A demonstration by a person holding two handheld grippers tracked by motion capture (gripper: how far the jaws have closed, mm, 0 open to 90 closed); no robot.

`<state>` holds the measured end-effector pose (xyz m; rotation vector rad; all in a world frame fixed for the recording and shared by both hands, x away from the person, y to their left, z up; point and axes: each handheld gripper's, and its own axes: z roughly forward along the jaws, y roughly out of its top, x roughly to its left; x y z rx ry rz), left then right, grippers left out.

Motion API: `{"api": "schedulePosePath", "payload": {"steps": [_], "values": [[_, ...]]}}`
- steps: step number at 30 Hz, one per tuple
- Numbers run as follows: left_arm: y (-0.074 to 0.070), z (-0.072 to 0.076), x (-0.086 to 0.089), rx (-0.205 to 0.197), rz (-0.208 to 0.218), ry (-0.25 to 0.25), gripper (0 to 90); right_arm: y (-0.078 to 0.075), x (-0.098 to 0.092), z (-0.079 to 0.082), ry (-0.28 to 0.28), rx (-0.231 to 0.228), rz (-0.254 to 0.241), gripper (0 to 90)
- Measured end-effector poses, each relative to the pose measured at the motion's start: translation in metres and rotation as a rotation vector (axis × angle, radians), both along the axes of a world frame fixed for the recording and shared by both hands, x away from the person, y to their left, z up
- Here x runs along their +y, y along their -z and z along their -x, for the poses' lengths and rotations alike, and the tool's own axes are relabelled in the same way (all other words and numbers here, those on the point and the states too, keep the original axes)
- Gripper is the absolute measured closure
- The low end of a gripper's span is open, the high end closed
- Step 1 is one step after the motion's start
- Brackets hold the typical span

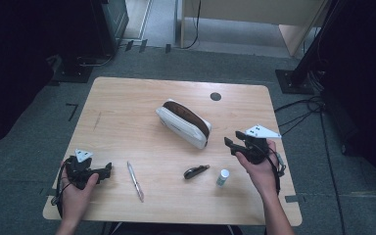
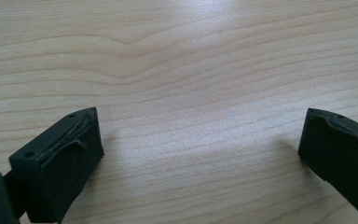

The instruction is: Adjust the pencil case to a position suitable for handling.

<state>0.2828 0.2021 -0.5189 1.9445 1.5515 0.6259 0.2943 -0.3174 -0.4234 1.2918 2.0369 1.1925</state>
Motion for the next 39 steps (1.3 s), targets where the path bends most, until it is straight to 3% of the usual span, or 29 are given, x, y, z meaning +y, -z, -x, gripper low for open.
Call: {"api": "schedulePosePath", "payload": {"steps": [5,17,27,31,32,35,39], "values": [[0.000,0.000,0.000,0.002,-0.002,0.005,0.0,0.001,0.012,-0.024,-0.066,0.025,0.014,50.6],[0.000,0.000,0.000,0.001,-0.002,0.007,0.0,0.005,0.027,-0.062,-0.161,0.092,0.017,57.0],[0.000,0.000,0.000,0.001,-0.002,0.010,0.0,0.014,0.040,-0.082,-0.173,0.141,0.024,57.3],[0.000,0.000,0.000,0.001,-0.002,0.011,0.0,0.021,0.048,-0.093,-0.194,0.190,0.046,55.5],[0.000,0.000,0.000,0.001,-0.002,0.011,0.0,0.023,0.050,-0.095,-0.207,0.201,0.054,57.7],[0.000,0.000,0.000,0.001,-0.001,0.012,0.0,0.025,0.054,-0.096,-0.196,0.204,0.093,76.8],[0.000,0.000,-0.001,0.001,-0.002,0.014,0.0,0.021,0.055,-0.095,-0.209,0.211,0.090,81.6]]}}
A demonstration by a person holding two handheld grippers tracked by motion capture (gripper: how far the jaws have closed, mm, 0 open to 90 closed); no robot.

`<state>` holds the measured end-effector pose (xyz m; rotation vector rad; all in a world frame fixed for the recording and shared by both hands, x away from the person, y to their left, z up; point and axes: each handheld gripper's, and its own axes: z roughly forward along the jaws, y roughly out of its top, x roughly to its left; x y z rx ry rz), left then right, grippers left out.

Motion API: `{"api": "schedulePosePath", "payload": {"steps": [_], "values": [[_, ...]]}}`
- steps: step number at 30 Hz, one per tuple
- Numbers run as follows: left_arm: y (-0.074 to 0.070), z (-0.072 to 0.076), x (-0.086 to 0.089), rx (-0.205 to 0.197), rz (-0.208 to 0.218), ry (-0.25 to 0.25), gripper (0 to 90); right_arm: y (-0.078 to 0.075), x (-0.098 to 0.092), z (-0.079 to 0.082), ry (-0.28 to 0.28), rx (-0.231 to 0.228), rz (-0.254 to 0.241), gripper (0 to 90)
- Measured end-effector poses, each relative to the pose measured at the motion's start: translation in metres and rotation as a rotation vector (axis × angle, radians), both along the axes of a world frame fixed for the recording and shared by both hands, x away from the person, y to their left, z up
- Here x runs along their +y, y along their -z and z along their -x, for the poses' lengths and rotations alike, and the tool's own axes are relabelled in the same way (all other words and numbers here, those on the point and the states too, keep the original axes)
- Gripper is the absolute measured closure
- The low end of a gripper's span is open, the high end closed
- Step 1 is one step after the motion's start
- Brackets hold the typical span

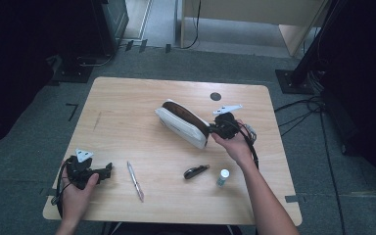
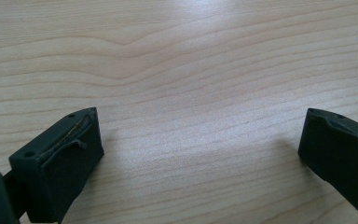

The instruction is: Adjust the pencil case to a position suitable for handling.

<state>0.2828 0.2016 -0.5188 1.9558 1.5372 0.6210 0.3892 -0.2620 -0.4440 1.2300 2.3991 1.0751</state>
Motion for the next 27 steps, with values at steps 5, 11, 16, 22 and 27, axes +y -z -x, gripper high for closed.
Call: {"api": "schedulePosePath", "payload": {"steps": [5,11,16,22,27], "values": [[0.000,0.000,0.000,0.000,0.000,0.001,0.0,-0.013,0.003,0.008,-0.017,0.010,-0.089,83.1],[0.000,0.000,0.000,0.000,0.000,0.002,0.0,-0.028,0.017,0.020,-0.065,0.001,-0.108,83.6],[0.000,0.000,0.000,0.000,0.001,0.002,0.0,-0.034,0.035,0.028,-0.120,0.025,-0.126,83.6],[0.000,0.000,0.000,0.001,0.000,0.004,0.0,-0.034,0.050,0.034,-0.145,0.023,-0.114,83.5],[0.000,0.000,0.000,0.000,0.000,0.005,0.0,-0.029,0.051,0.038,-0.143,0.028,-0.076,82.8]]}}
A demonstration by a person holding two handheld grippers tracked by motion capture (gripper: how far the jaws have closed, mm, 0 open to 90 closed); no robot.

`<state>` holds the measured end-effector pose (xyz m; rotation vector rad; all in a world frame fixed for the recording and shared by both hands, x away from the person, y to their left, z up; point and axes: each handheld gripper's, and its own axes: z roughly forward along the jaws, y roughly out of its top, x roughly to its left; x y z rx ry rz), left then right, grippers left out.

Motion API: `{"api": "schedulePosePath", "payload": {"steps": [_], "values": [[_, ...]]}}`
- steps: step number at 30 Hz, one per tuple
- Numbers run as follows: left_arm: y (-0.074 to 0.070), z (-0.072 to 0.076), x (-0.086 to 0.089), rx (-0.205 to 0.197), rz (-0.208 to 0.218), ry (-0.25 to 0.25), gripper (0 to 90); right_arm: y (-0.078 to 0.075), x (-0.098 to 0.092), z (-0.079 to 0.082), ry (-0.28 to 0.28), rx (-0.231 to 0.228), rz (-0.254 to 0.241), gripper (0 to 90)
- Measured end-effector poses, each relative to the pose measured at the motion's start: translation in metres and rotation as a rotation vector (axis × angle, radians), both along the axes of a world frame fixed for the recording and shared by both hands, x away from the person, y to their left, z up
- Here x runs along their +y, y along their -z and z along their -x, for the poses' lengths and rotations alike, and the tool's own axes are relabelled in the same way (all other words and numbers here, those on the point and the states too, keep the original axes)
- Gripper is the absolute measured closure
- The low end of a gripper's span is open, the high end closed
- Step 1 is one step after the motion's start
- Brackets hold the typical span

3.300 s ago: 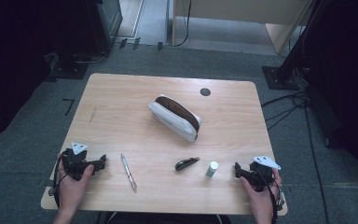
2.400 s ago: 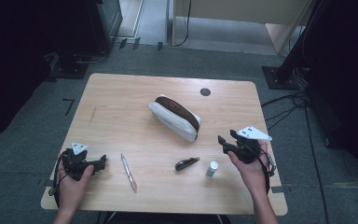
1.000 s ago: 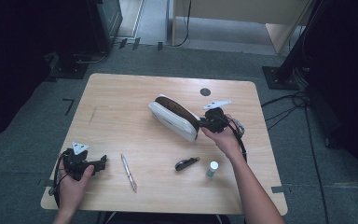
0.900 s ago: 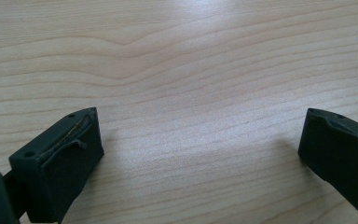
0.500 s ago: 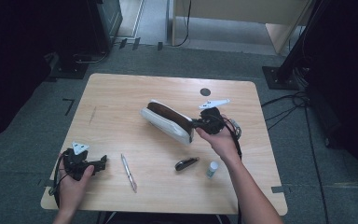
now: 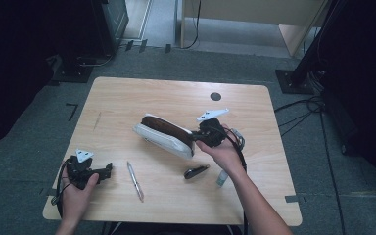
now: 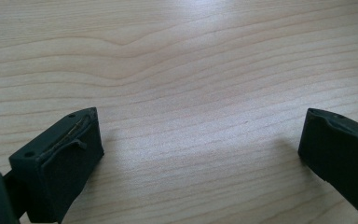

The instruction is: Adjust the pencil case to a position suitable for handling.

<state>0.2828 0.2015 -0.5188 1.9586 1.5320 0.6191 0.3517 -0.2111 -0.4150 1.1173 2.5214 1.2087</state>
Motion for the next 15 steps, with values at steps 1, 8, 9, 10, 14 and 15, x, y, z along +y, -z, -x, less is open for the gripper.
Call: {"api": "schedulePosePath", "payload": {"steps": [1,8,9,10,14,15], "values": [[0.000,0.000,0.000,0.000,0.000,0.000,0.0,0.001,-0.001,0.001,-0.009,0.011,-0.001,82.6],[0.000,0.000,0.000,0.001,0.000,0.000,0.0,0.007,-0.006,0.002,-0.025,0.035,0.035,76.5],[0.000,0.000,0.000,0.001,0.000,0.001,0.0,0.009,-0.007,0.002,-0.029,0.039,0.039,75.6],[0.000,0.000,0.000,0.001,-0.001,0.001,0.0,0.010,-0.007,0.002,-0.030,0.044,0.044,74.9],[0.000,0.000,0.000,0.001,-0.001,0.001,0.0,0.015,-0.011,0.001,-0.030,0.060,0.043,70.8],[0.000,0.000,0.000,0.001,-0.001,0.001,0.0,0.015,-0.011,0.001,-0.030,0.060,0.043,70.8]]}}
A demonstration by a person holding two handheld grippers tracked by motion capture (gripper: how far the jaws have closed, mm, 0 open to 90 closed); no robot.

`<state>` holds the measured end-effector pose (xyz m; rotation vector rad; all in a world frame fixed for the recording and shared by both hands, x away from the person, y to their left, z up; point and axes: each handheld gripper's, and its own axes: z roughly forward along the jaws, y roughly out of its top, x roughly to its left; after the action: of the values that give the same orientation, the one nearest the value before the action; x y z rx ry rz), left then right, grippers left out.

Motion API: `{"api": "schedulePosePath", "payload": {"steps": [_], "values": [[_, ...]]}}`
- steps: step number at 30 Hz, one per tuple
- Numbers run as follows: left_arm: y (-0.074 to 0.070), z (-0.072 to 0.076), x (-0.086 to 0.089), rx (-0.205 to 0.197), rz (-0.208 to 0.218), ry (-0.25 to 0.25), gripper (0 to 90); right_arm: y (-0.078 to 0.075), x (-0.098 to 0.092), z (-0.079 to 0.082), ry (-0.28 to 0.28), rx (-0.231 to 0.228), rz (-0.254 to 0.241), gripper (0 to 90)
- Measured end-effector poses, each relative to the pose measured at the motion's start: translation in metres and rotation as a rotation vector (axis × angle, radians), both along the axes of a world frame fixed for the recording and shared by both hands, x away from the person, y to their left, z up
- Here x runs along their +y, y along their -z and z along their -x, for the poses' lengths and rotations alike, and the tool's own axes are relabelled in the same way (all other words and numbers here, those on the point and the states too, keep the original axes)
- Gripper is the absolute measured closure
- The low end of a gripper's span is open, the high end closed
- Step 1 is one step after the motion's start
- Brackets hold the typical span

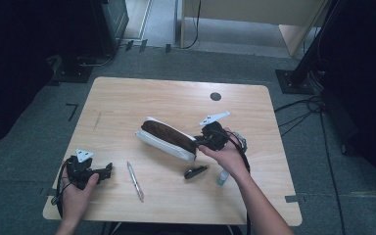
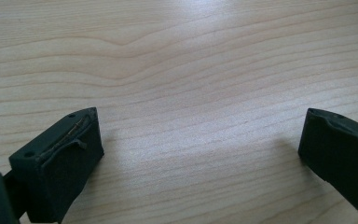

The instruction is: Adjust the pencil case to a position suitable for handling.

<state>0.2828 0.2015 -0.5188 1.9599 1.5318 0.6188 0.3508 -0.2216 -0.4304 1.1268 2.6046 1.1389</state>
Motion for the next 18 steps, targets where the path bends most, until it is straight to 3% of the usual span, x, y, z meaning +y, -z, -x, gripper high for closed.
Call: {"api": "schedulePosePath", "payload": {"steps": [6,18], "values": [[0.000,0.000,0.000,0.000,0.000,0.000,0.0,-0.003,-0.005,0.000,0.009,-0.013,-0.015,64.9],[0.000,0.000,0.000,-0.002,0.002,0.000,0.0,-0.017,-0.011,0.010,0.015,-0.083,-0.071,45.5]]}}
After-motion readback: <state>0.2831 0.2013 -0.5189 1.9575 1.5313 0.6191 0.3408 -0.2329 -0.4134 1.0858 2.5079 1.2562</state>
